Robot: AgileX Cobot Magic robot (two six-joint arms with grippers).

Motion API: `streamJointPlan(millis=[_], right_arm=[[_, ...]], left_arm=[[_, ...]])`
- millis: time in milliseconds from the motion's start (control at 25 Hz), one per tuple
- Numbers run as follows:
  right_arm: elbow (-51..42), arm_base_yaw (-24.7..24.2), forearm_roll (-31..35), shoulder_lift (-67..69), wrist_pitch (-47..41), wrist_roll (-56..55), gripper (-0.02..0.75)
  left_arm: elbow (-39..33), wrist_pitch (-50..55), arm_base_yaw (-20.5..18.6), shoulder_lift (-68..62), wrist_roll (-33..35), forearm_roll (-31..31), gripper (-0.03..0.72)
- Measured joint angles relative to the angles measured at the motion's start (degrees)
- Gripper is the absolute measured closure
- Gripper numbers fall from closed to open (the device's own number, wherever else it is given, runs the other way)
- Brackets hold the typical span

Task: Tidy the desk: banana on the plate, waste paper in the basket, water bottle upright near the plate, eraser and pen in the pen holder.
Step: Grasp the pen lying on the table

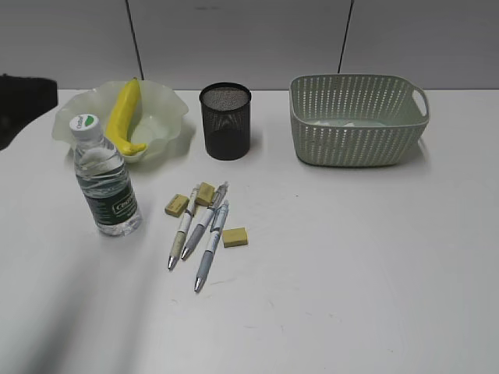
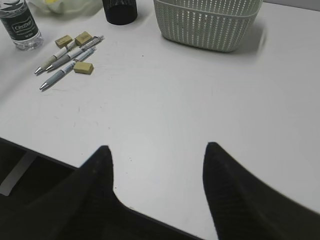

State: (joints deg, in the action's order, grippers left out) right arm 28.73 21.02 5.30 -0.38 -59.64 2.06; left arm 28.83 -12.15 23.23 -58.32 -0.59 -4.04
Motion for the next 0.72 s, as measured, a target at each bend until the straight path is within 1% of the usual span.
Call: streamJointPlan(millis=[80, 200, 320, 400, 520, 560, 640, 720], right_arm=[[0.0, 0.0, 0.0, 0.0, 0.0, 0.0, 0.282], [0.0, 0.0, 0.0, 0.0, 0.0, 0.0, 0.282], [0.0, 0.0, 0.0, 0.0, 0.0, 0.0, 0.282], [0.0, 0.0, 0.0, 0.0, 0.0, 0.0, 0.282], [0.0, 0.0, 0.0, 0.0, 0.0, 0.0, 0.282], [0.0, 0.0, 0.0, 0.0, 0.0, 0.0, 0.282], [0.0, 0.0, 0.0, 0.0, 0.0, 0.0, 0.282], [0.0, 0.0, 0.0, 0.0, 0.0, 0.0, 0.282]], left_arm=[[2.5, 15.6, 0.0, 5.2, 0.0, 0.5, 0.097], [7.6, 35.2, 0.0, 12.1, 0.0, 0.7, 0.097], [11.1, 51.3, 0.0, 18.7, 0.0, 0.9, 0.097], [11.6, 62.1, 0.0, 21.6, 0.0, 1.0, 0.098], [11.6, 74.8, 0.0, 25.9, 0.0, 1.2, 0.121], [11.6, 77.3, 0.0, 27.0, 0.0, 1.4, 0.13], [10.9, 80.4, 0.0, 30.1, 0.0, 1.7, 0.146], [8.9, 81.4, 0.0, 33.2, 0.0, 2.0, 0.15]])
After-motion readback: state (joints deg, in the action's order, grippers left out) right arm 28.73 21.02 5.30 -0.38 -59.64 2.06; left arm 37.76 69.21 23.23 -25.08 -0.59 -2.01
